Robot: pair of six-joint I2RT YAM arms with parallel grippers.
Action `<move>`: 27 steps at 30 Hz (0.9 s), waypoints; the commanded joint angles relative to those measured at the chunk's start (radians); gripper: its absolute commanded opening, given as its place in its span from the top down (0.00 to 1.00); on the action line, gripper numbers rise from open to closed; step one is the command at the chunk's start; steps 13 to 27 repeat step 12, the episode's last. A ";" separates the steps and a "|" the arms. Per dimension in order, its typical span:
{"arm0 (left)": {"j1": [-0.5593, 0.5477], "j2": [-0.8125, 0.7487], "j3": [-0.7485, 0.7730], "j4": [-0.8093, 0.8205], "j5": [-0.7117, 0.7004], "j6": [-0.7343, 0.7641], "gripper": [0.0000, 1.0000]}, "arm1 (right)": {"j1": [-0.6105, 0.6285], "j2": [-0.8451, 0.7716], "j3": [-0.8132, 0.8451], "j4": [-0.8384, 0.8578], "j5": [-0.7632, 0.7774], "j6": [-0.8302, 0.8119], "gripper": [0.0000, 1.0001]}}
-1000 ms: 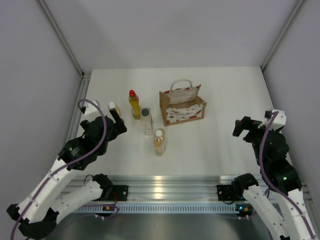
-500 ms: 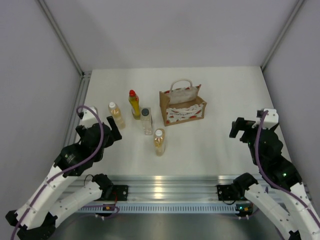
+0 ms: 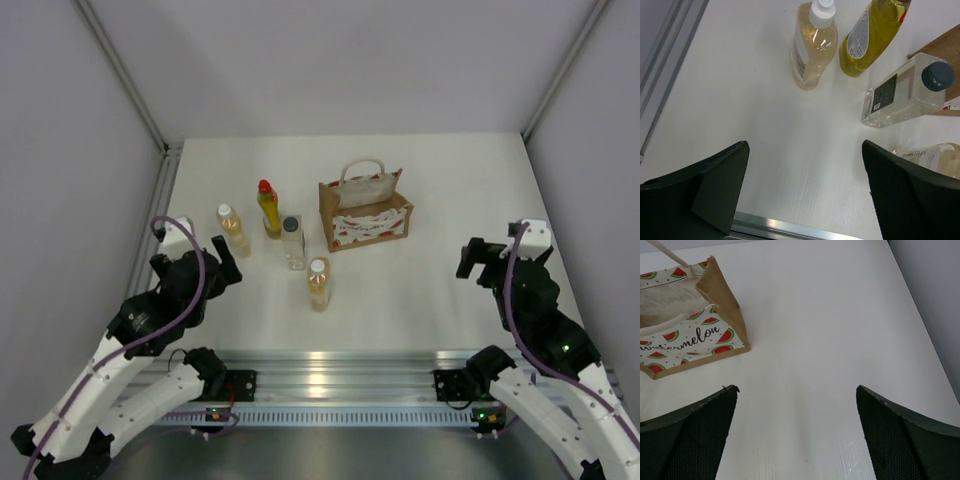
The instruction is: Take the personal care products out of the canvas bag
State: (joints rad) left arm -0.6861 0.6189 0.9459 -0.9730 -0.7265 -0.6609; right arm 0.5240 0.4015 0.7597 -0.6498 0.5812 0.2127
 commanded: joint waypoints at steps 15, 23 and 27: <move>0.031 -0.011 -0.006 0.023 -0.039 -0.002 0.01 | 0.021 0.010 -0.010 -0.008 0.048 0.020 0.00; 0.031 -0.011 -0.006 0.023 -0.039 -0.002 0.01 | 0.021 0.010 -0.010 -0.008 0.048 0.020 0.00; 0.031 -0.011 -0.006 0.023 -0.039 -0.002 0.01 | 0.021 0.010 -0.010 -0.008 0.048 0.020 0.00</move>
